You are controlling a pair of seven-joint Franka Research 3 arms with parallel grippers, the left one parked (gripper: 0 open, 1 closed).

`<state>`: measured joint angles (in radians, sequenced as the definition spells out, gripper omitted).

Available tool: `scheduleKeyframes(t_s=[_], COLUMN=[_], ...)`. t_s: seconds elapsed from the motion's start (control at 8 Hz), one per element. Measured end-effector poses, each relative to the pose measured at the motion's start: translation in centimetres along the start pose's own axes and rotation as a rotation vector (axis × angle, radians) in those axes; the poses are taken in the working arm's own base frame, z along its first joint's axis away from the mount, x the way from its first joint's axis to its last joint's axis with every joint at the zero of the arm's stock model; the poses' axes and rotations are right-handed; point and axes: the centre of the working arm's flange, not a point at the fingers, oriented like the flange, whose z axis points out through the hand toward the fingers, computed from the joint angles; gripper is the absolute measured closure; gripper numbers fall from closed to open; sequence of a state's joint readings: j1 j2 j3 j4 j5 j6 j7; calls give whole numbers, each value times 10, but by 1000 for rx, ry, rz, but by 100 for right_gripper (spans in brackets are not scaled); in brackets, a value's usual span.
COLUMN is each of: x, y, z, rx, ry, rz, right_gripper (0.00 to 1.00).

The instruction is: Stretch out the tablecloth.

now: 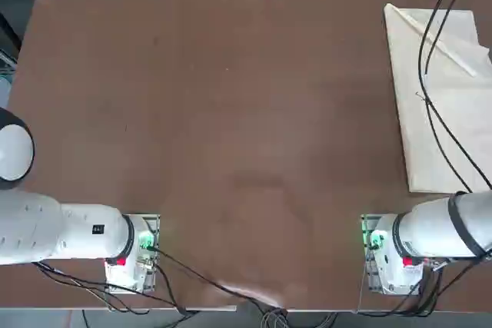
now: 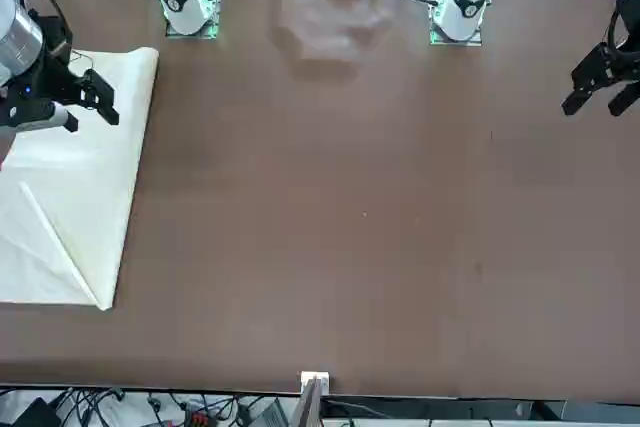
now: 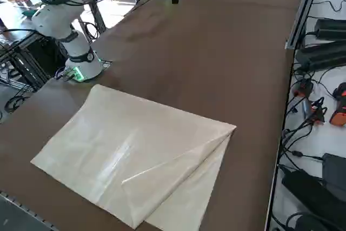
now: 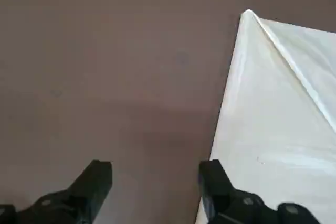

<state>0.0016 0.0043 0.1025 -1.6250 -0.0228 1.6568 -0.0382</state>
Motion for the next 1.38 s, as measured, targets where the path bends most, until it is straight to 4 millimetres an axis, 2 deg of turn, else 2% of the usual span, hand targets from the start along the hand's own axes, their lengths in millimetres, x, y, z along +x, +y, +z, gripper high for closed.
scheduleKeyframes(t_s=[0.5,0.88,1.12,1.38], x=[0,2,9,17], y=[-1,9,24,57], z=[0,7,27,60], rx=[0,0,6,17], ry=[0,-12,-46,-102], rz=[-3,14,10,8], right_gripper=[0,0,0,0])
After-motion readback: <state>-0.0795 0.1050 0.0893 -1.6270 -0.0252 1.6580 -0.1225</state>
